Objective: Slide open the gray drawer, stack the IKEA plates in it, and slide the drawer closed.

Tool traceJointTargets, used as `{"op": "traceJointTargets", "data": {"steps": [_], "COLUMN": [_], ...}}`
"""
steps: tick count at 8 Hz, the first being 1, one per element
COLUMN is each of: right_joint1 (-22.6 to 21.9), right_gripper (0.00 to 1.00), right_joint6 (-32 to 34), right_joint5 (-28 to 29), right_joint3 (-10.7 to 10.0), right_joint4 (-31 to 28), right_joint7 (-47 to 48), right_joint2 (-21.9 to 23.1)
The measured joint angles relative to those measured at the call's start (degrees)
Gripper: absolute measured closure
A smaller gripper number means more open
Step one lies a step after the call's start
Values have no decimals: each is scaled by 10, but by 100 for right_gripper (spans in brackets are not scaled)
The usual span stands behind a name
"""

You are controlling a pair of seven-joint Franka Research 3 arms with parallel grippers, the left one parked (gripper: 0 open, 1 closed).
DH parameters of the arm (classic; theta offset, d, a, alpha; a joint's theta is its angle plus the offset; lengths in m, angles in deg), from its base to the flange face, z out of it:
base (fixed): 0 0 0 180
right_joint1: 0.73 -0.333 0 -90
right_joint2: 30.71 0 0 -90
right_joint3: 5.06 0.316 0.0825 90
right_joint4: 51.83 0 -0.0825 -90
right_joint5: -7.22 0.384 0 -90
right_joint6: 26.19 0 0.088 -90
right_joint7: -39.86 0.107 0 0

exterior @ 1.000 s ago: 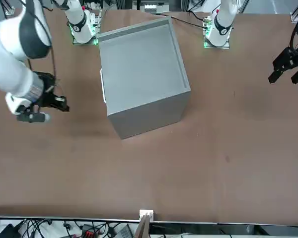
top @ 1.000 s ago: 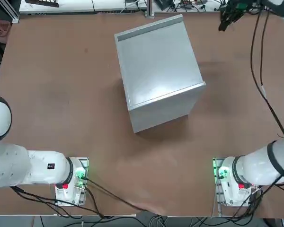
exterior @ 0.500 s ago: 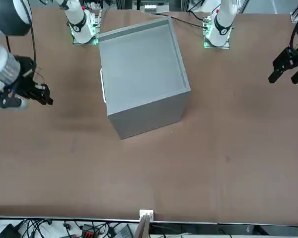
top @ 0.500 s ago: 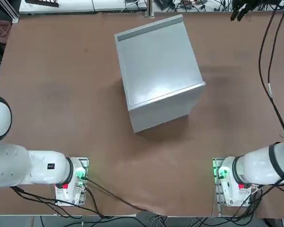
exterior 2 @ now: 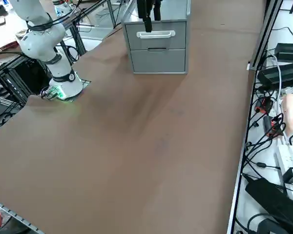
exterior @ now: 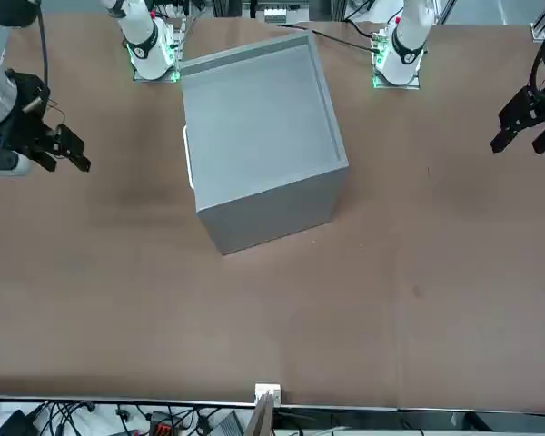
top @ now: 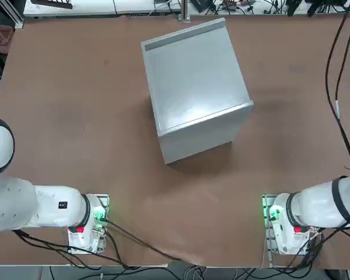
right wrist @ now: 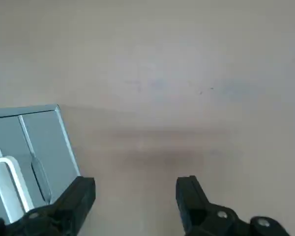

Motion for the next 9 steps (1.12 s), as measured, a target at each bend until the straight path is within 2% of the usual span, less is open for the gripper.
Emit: {"op": "traceJointTargets", "data": {"steps": [3, 5, 6, 9], "right_joint1": [-1, -2, -2, -4], "right_gripper": [0, 0, 0, 0], "right_joint6": [52, 83, 88, 89], "right_joint5": [-18, -22, -22, -14], "right_joint3": [-13, -46, -55, -56], "right_joint4": [14, 13, 10, 10], "right_joint7": [-20, -71, -81, -82], "right_joint2": [7, 12, 14, 14]}}
